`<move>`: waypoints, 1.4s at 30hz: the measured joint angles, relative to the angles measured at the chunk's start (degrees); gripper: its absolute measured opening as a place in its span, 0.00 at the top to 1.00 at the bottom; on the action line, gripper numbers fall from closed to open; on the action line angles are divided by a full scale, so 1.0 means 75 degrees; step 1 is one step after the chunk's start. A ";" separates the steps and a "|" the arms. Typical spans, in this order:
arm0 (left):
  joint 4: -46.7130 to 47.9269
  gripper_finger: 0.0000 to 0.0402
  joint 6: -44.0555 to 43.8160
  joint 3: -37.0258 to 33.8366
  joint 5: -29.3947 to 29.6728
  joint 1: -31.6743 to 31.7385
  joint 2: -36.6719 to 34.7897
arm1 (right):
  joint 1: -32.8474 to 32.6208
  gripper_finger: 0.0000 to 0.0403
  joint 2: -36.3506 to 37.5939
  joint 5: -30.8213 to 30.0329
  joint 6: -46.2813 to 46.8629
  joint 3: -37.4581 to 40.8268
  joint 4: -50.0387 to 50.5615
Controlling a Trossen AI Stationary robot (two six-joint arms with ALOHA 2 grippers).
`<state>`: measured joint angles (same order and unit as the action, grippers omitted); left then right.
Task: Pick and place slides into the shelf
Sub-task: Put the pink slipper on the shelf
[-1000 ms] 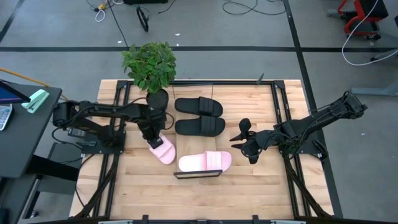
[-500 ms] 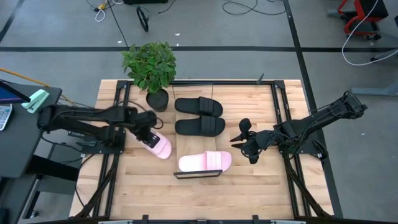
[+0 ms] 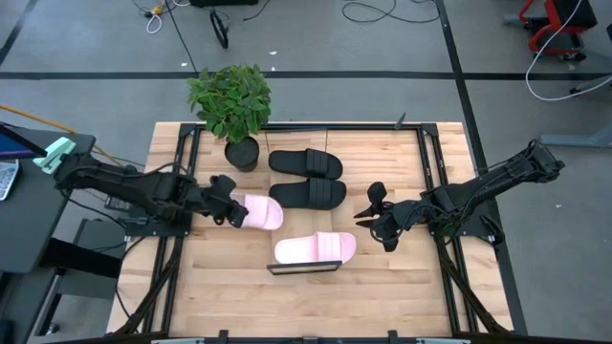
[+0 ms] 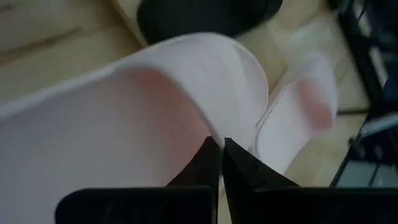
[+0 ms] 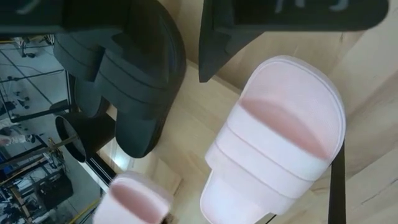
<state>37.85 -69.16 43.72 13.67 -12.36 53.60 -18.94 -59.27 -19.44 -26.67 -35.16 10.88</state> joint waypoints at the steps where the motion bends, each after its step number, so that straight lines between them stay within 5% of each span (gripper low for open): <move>1: 0.0002 0.98 -0.0146 0.0057 0.0267 -0.0098 0.0000 | 0.0000 0.77 0.0000 0.0000 0.0020 0.0000 0.0002; 5: -0.0347 0.98 -0.0746 0.0271 0.1637 -0.0579 0.0000 | 0.0000 0.77 0.0000 0.0000 0.0034 0.0000 0.0017; 10: -0.2313 0.98 -0.0694 0.0292 0.3363 -0.1185 0.0055 | 0.0000 0.77 0.0000 0.0000 0.0241 0.0000 0.0037; 15: -0.3606 0.98 -0.0113 0.0301 0.4189 -0.1316 0.0483 | 0.0000 0.77 0.0000 0.0000 0.0360 0.0000 0.0043; 42: -0.7913 0.98 0.0663 0.0290 0.2675 -0.0414 0.3492 | -0.0003 0.79 0.0000 0.0316 0.0378 0.0000 0.0182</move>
<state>-21.50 -64.19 45.89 33.73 -15.47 79.80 -18.96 -59.27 -17.07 -23.83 -35.16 12.25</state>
